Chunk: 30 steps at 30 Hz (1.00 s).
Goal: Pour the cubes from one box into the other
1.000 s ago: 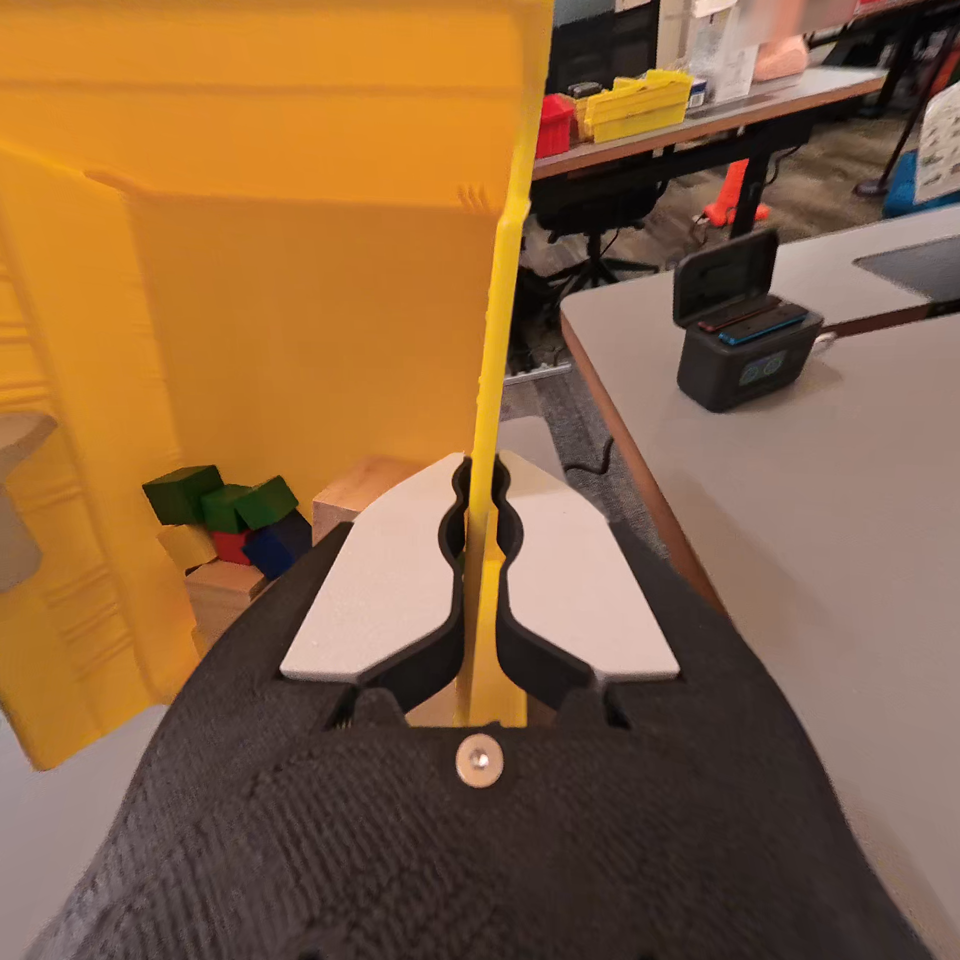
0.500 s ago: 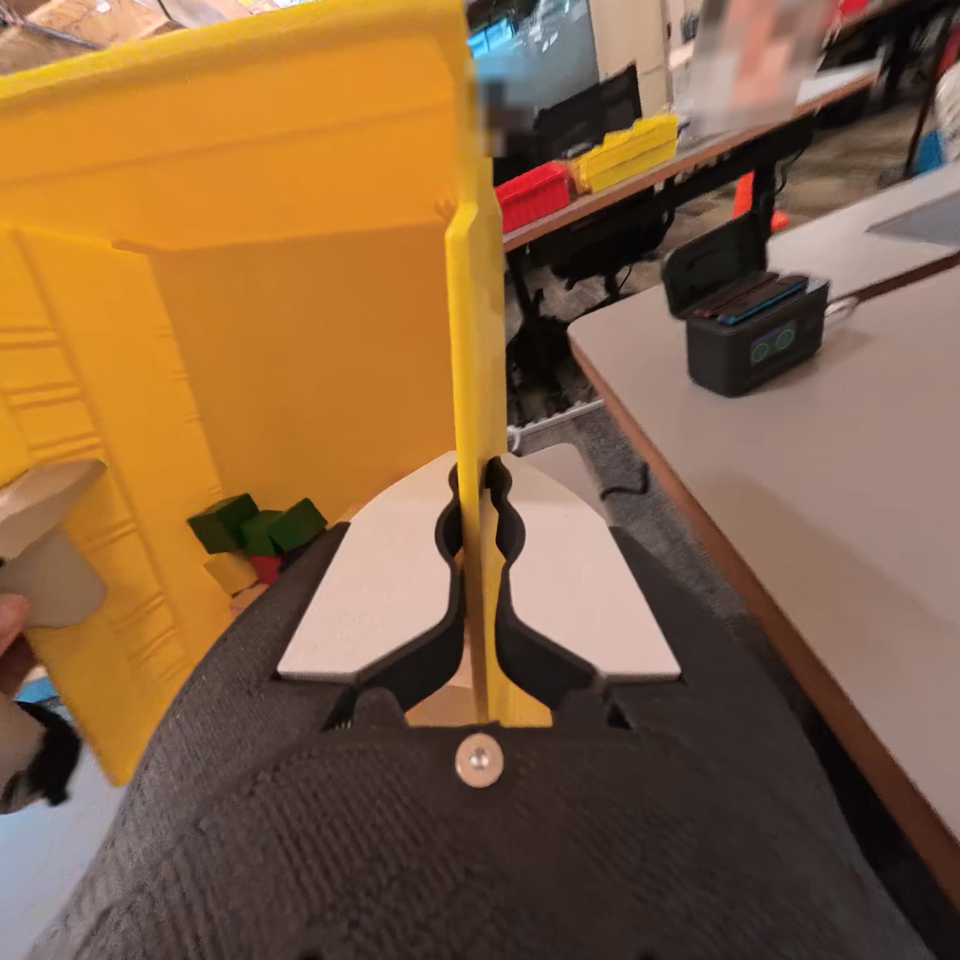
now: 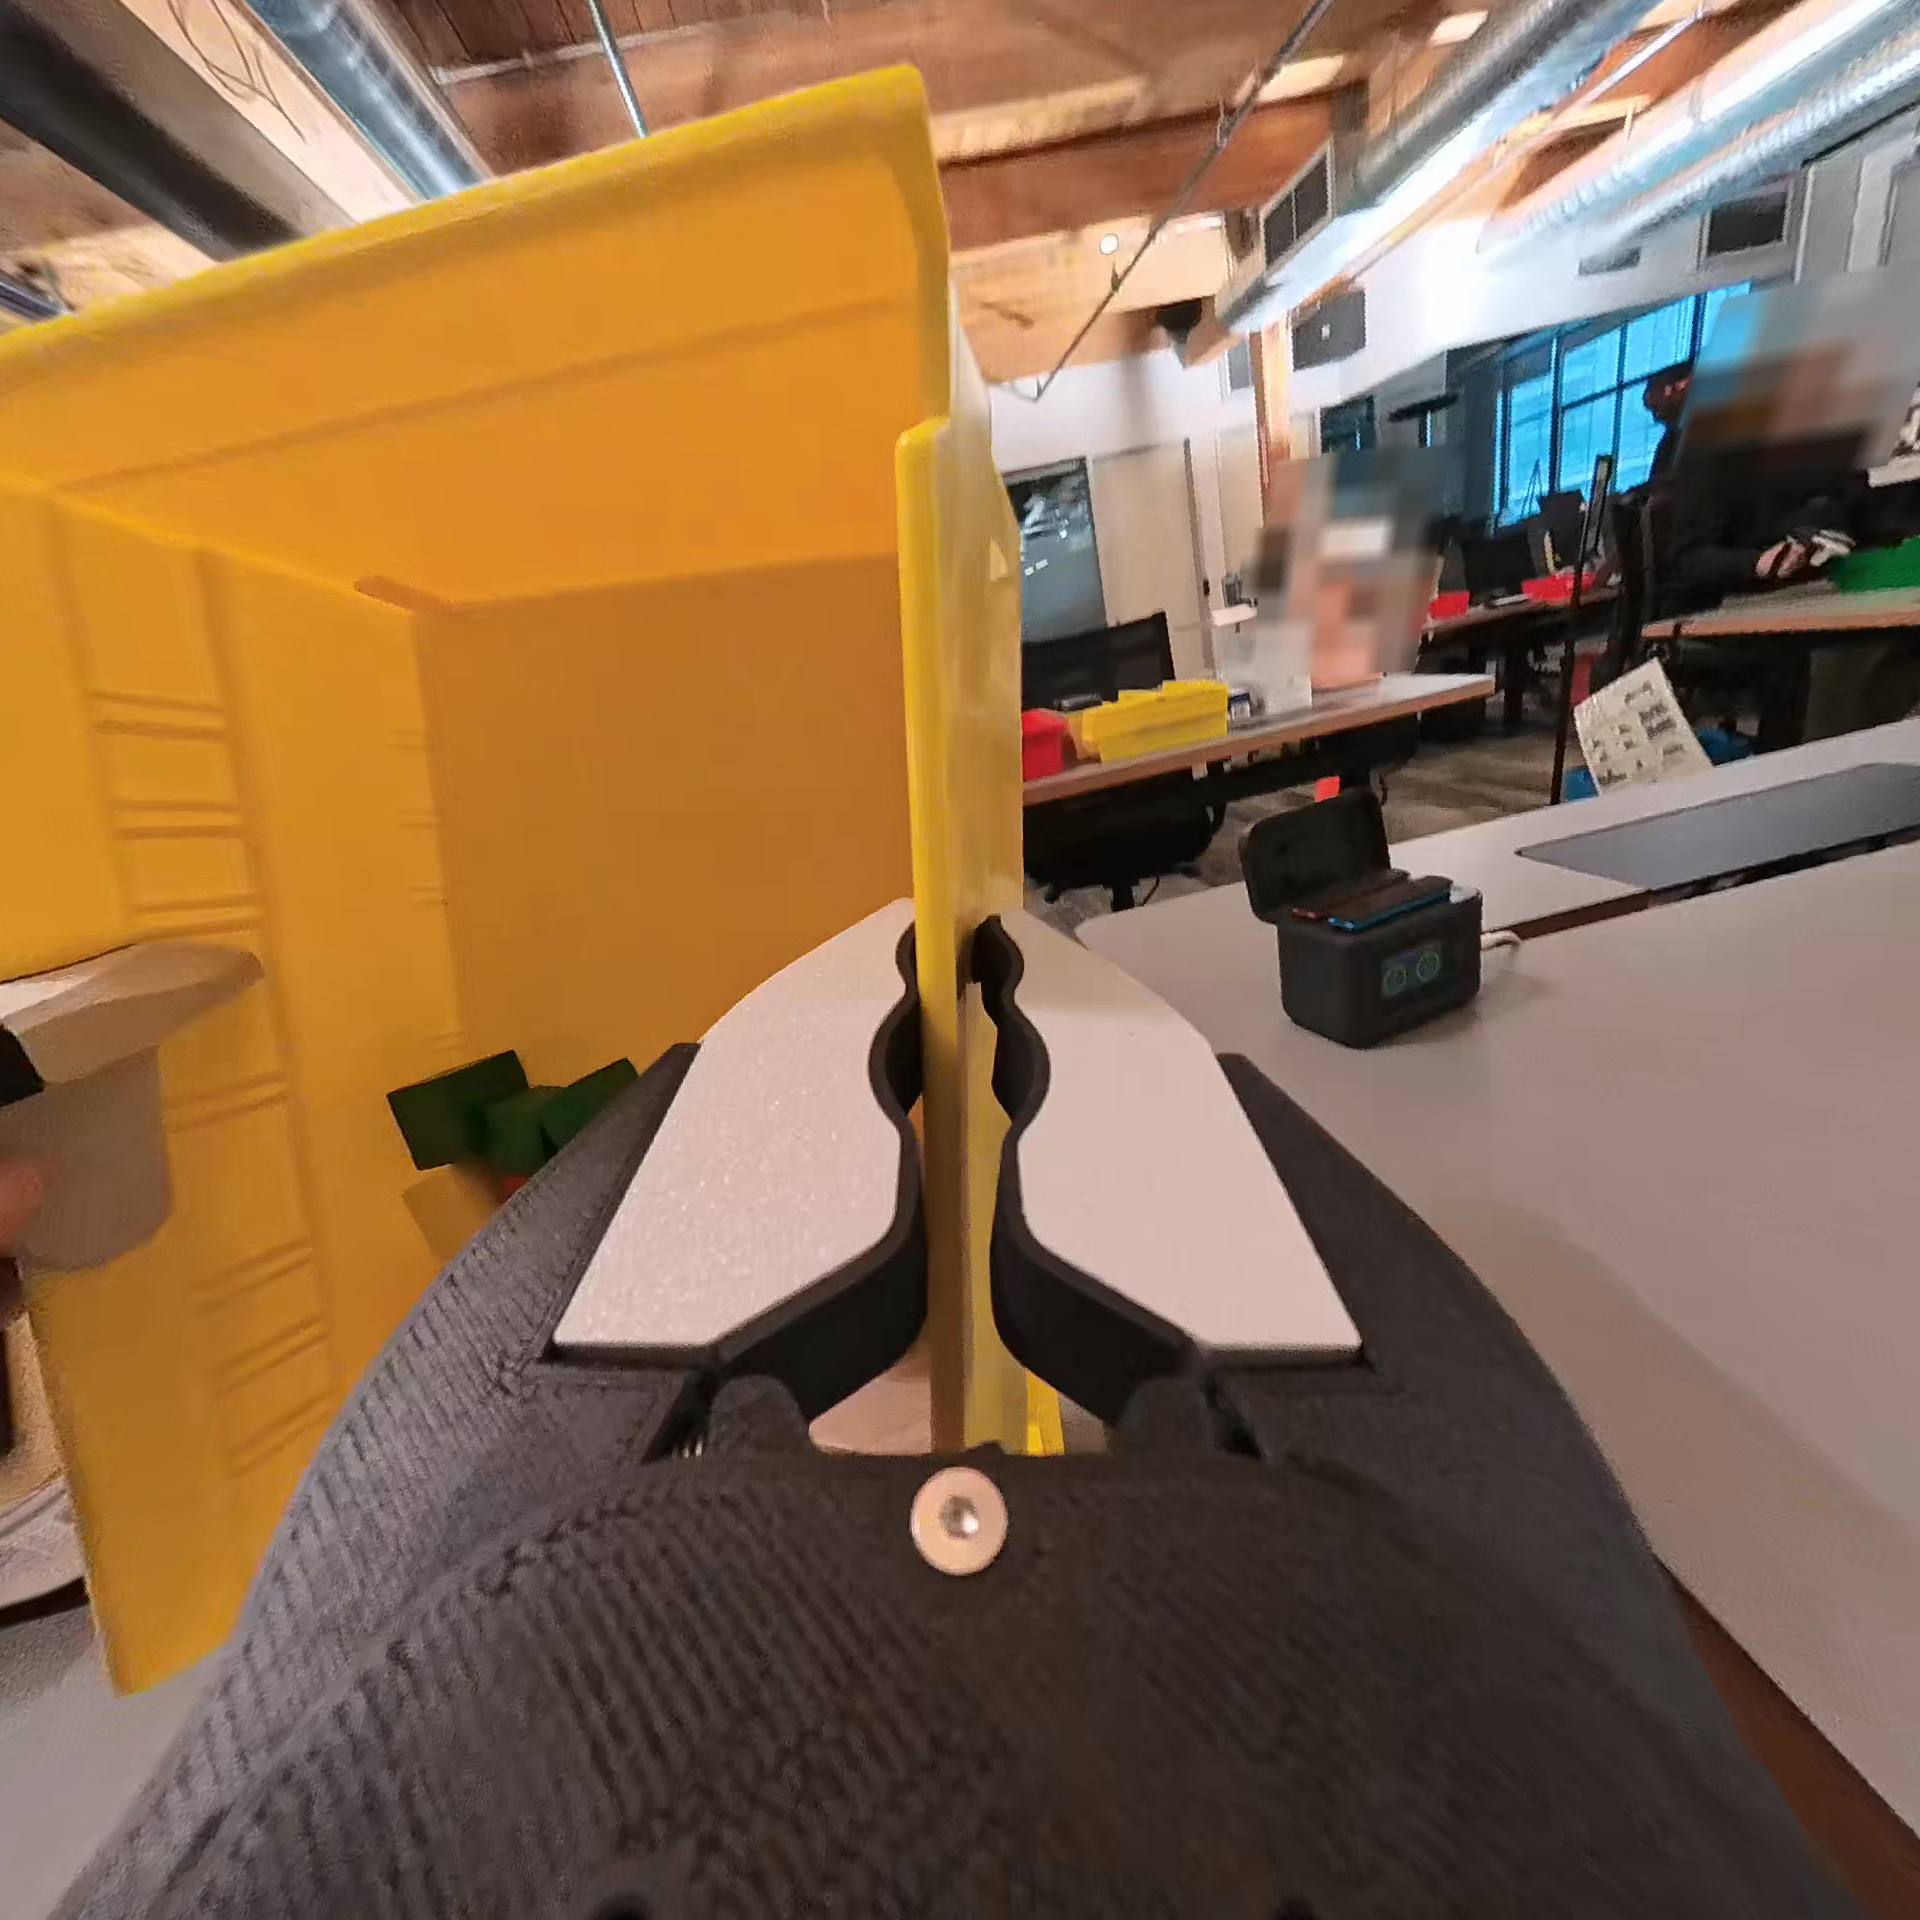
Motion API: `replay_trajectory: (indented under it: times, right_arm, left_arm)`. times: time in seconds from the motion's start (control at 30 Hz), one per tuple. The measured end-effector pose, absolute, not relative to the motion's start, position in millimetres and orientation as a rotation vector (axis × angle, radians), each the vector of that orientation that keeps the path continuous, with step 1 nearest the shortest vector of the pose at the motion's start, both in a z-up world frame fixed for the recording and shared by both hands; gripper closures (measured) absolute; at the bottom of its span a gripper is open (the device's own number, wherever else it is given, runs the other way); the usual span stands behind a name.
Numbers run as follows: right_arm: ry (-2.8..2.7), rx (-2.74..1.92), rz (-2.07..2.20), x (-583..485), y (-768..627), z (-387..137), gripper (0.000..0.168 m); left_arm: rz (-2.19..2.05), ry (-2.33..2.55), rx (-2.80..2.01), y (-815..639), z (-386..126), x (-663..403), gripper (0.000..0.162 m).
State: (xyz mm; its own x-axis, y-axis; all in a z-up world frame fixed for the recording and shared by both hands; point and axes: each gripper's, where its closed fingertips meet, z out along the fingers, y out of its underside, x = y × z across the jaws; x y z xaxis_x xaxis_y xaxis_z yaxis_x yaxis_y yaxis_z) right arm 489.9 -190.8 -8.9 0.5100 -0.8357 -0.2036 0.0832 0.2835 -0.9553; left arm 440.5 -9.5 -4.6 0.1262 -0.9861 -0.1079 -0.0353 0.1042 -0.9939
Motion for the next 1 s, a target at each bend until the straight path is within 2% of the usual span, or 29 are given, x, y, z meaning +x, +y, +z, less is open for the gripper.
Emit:
replay_trajectory:
  times: [0.3,0.8,1.0]
  right_arm:
    - [0.716,-0.946,-0.646,484.3,-189.2,9.4,0.158]
    - [0.67,-0.959,-0.594,503.7,-177.7,-0.8,0.157]
    - [0.634,-0.91,-0.553,505.4,-179.6,5.7,0.156]
  left_arm:
    - [-1.209,1.028,-1.057,-9.4,-1.1,429.3,0.158]
    - [-1.205,1.035,-1.074,-1.2,-18.9,445.0,0.155]
    - [-1.227,1.055,-1.013,-5.0,-10.4,446.0,0.152]
